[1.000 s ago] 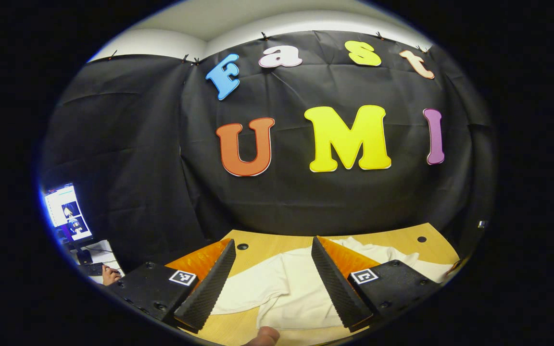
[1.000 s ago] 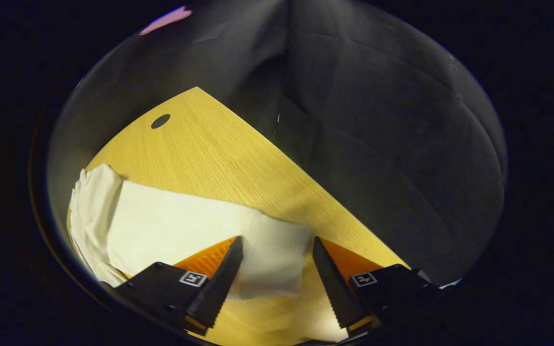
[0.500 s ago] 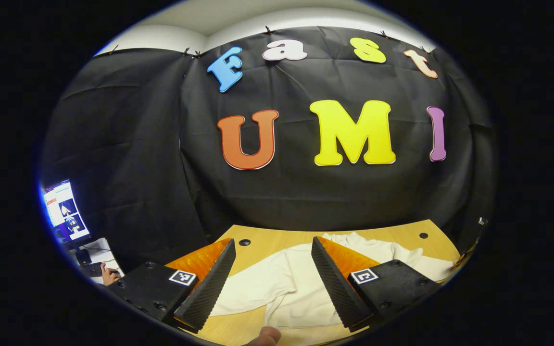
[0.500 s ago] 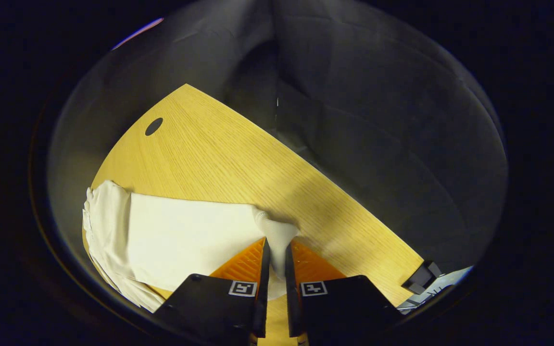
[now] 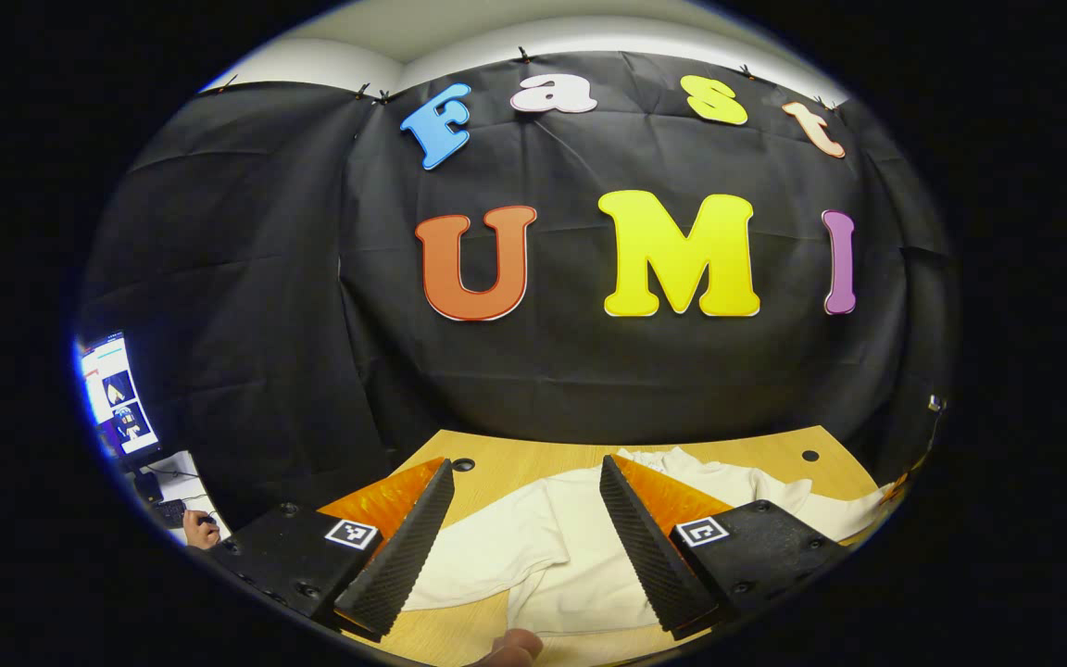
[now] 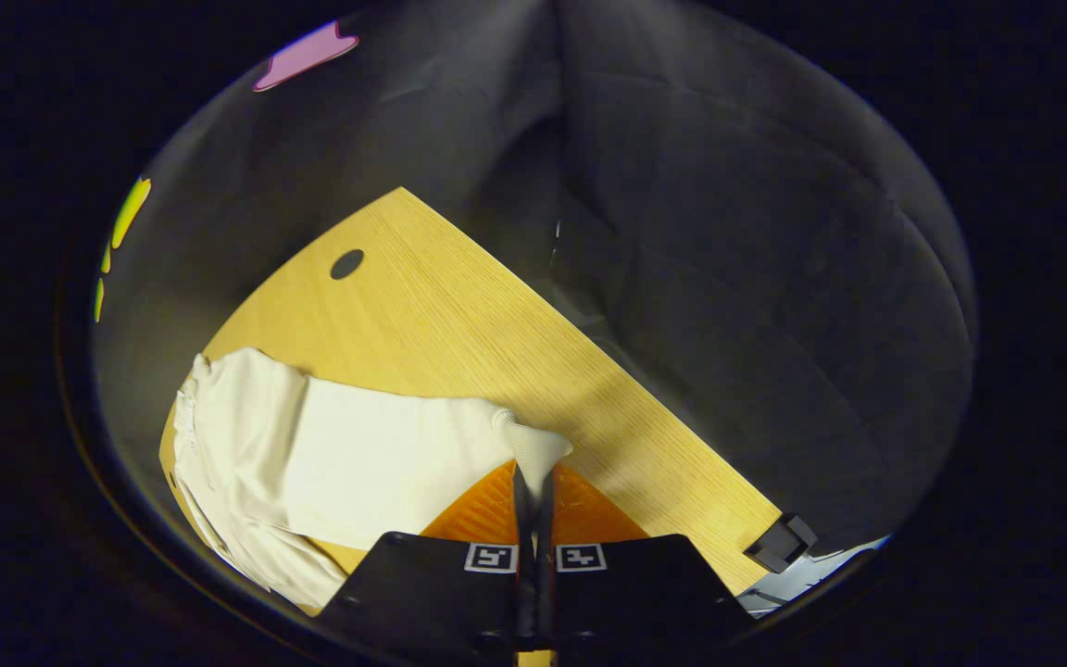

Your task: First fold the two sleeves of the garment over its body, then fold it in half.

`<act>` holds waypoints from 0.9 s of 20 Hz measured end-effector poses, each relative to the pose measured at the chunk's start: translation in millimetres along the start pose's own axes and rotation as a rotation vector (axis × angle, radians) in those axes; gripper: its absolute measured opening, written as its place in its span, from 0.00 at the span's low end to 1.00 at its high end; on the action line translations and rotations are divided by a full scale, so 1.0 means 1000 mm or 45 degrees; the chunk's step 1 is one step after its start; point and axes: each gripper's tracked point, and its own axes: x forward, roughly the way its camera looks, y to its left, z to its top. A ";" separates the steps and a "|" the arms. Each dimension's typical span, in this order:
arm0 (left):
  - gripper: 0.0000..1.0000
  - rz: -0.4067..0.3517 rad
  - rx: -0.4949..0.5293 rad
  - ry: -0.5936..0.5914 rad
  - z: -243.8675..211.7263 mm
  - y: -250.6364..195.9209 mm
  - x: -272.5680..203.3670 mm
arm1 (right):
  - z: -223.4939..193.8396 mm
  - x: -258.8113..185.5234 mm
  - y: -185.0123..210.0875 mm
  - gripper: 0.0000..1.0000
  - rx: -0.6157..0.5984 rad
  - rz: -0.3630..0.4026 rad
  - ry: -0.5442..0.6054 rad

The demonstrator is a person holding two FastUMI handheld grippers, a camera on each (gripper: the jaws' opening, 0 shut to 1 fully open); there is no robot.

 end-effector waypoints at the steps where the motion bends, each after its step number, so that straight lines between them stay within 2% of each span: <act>1: 1.00 -0.024 -0.014 -0.003 -0.001 -0.001 0.000 | 0.009 -0.011 0.008 0.01 -0.015 0.014 -0.028; 6: 1.00 -0.028 -0.060 0.013 -0.015 0.015 0.007 | 0.046 -0.070 0.068 0.01 -0.152 0.104 -0.226; 11: 1.00 -0.009 -0.034 0.042 -0.034 0.042 0.012 | 0.045 -0.115 0.150 0.00 -0.251 0.210 -0.311; 18: 1.00 -0.054 0.043 0.080 -0.064 0.073 0.016 | 0.020 -0.146 0.308 0.01 -0.351 0.385 -0.368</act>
